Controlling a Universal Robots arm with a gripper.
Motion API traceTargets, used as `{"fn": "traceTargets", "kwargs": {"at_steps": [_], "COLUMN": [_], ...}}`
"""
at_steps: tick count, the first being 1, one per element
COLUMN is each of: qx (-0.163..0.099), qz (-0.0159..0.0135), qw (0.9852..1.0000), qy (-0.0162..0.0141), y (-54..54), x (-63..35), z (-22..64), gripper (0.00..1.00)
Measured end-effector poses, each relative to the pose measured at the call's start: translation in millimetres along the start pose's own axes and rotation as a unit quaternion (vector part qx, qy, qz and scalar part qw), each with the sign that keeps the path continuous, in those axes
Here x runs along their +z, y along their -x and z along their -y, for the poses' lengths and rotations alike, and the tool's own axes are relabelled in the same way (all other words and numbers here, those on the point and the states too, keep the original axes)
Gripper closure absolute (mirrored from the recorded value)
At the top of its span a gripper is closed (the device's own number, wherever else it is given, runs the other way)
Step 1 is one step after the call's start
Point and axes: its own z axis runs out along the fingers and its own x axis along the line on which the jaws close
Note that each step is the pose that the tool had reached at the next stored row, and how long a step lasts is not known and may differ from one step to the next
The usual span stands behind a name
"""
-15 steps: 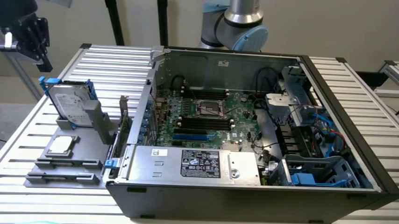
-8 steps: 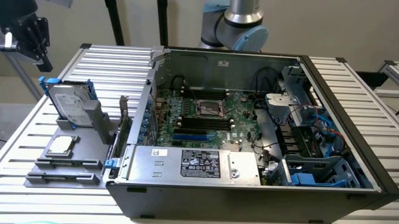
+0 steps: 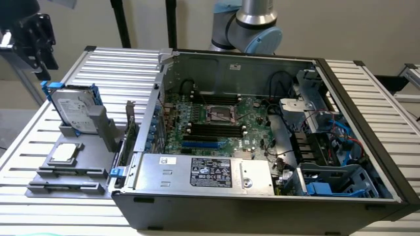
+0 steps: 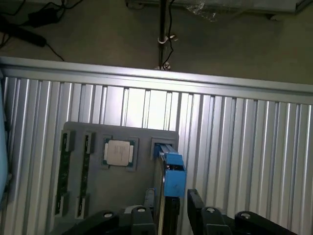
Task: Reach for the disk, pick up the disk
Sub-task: 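Pick up the disk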
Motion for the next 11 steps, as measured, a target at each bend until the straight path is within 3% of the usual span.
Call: {"fn": "traceTargets", "kwargs": {"at_steps": [1,5,11], "qx": [0.000,0.003,0.014], "qz": [0.0000,0.0001,0.0003], "qw": [1.0000,1.0000,0.9999], "qy": [-0.0001,-0.0001,-0.0002], "y": [0.0,0.0,-0.1], "x": [0.5,2.8,9.9], "z": [0.0,0.0,0.1], "gripper": [0.58,0.40,0.40]}}
